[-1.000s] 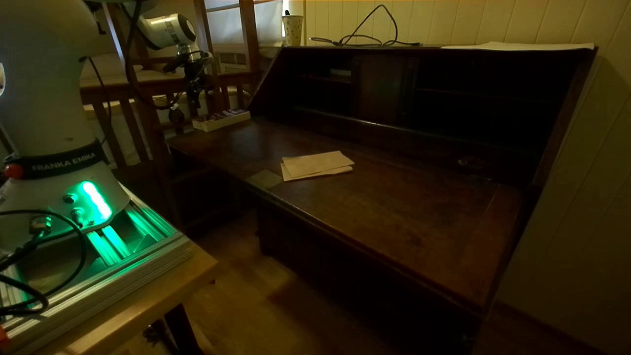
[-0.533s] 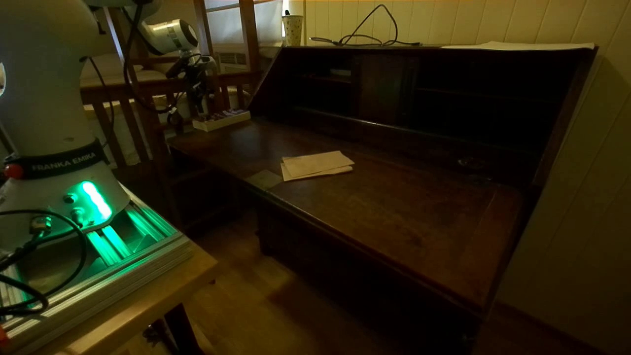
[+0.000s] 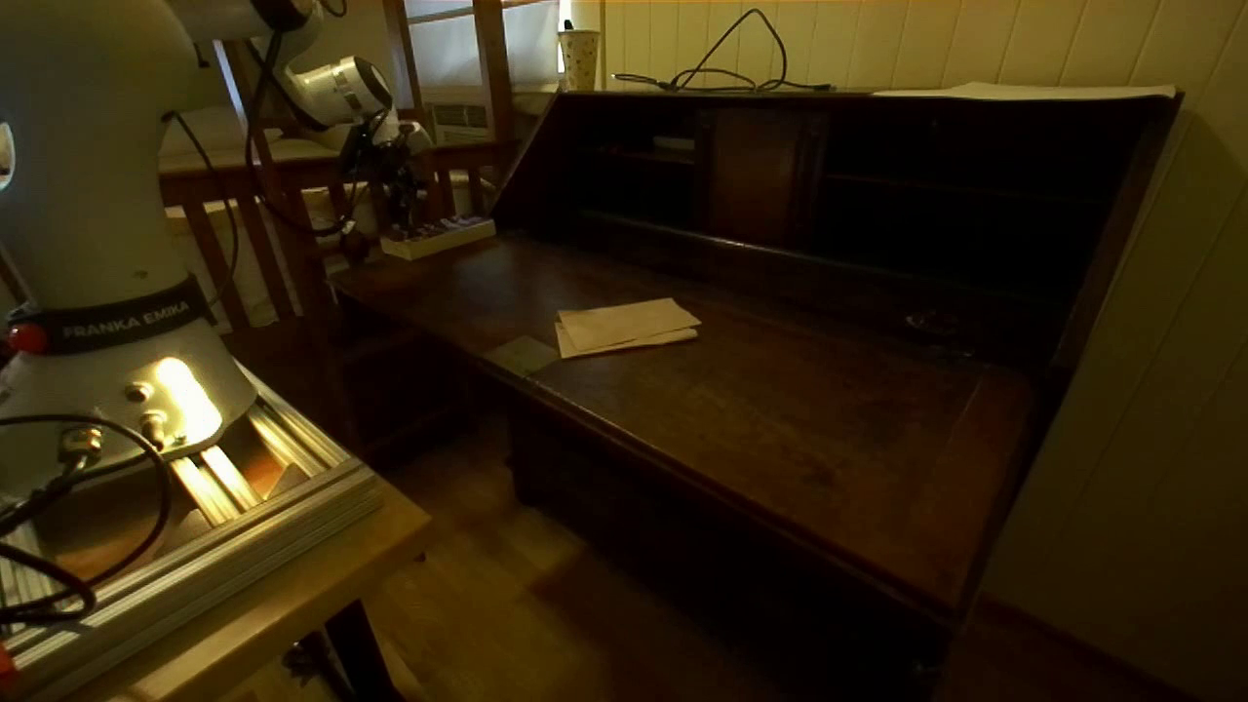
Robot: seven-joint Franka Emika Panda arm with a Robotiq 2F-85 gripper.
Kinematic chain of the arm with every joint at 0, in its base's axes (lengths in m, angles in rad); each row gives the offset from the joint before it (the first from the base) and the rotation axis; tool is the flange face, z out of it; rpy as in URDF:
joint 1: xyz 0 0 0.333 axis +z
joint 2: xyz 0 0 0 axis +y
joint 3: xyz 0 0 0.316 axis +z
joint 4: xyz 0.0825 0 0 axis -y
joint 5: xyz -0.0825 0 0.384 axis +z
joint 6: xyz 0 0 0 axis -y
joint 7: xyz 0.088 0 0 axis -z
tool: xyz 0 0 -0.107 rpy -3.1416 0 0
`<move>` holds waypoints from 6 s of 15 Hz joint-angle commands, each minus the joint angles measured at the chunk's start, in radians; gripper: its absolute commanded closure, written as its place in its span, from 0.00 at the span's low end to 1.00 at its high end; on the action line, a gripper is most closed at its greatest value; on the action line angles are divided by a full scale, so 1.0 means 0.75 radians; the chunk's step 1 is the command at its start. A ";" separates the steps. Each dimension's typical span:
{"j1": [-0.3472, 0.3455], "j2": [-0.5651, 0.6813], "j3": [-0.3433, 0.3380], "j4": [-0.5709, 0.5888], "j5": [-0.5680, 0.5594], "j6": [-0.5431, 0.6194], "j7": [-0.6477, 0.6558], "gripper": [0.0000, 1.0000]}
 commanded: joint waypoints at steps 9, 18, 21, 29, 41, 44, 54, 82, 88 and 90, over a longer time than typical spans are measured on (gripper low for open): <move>0.031 0.166 -0.061 0.168 -0.040 -0.245 0.011 0.00; 0.006 0.135 -0.054 0.078 0.005 -0.248 0.091 0.00; -0.014 0.123 -0.049 0.035 0.027 -0.235 0.125 0.00; -0.046 0.097 -0.048 -0.031 0.047 -0.236 0.204 0.36; 0.020 0.017 -0.050 0.019 -0.038 -0.156 0.151 0.90; 0.051 -0.058 -0.052 -0.029 -0.078 0.004 0.153 0.90; 0.145 -0.440 -0.091 -0.498 -0.255 0.770 0.308 0.90; -0.176 -1.447 0.274 -1.511 -0.946 0.779 1.484 0.90; -0.397 -1.590 0.428 -1.591 -0.867 0.703 1.600 0.65; -0.456 -1.667 0.441 -1.650 -0.852 0.706 1.622 0.65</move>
